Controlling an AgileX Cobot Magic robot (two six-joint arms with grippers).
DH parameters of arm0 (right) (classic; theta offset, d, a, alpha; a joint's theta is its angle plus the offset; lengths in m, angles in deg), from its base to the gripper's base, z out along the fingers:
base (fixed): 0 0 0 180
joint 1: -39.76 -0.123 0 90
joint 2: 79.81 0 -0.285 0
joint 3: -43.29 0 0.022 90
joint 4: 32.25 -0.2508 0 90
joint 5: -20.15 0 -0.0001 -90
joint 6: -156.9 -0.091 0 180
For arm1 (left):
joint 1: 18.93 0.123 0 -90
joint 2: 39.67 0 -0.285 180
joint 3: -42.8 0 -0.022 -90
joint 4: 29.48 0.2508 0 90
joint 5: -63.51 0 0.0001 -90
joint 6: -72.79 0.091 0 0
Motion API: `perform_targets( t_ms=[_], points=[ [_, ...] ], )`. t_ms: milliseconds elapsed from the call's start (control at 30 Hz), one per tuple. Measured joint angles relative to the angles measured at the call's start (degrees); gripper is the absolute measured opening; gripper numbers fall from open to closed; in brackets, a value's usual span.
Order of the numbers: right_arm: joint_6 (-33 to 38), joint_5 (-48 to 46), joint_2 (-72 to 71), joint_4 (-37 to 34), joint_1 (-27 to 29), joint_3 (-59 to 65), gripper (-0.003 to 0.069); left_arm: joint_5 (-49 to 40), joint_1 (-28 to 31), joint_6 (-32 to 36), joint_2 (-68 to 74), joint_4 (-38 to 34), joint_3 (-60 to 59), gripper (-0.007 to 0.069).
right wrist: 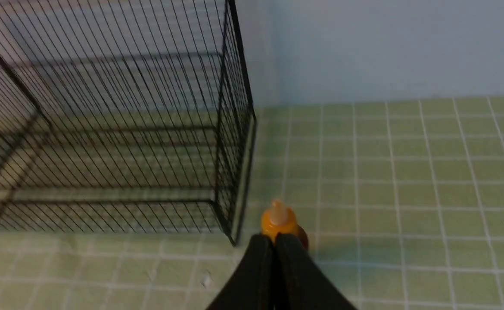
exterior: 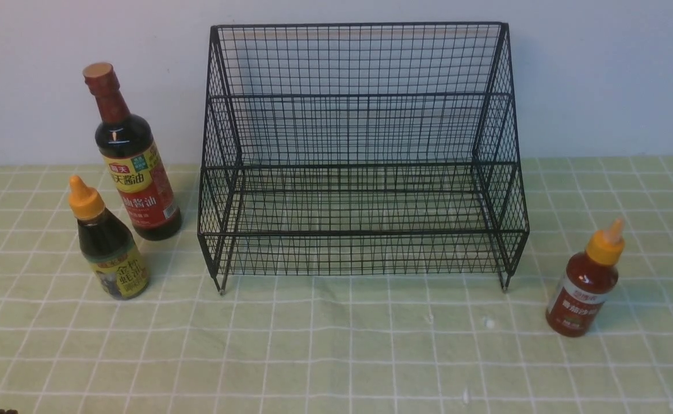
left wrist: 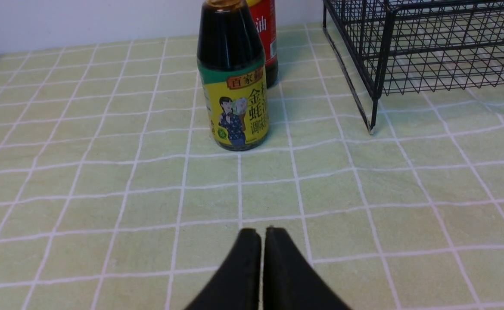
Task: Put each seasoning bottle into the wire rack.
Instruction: Use the right arm to grab the condiment bottle closest to it
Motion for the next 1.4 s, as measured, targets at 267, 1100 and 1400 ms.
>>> perform_targets(
  t_ms=[267,1100,1400],
  points=[
    [2.9,-6.8,22.1,1.7,0.0,-13.5,0.0176,0.0,0.0,0.0,0.0,0.0,0.0,-0.0006],
    [3.2,-6.6,52.6,4.1,-4.0,-16.3,0.0284,0.0,0.0,0.0,0.0,0.0,0.0,-0.0006],
    [4.9,-13.2,47.4,4.7,-4.0,-19.2,0.0297,0.0,0.0,0.0,0.0,0.0,0.0,-0.0006]
  ],
)
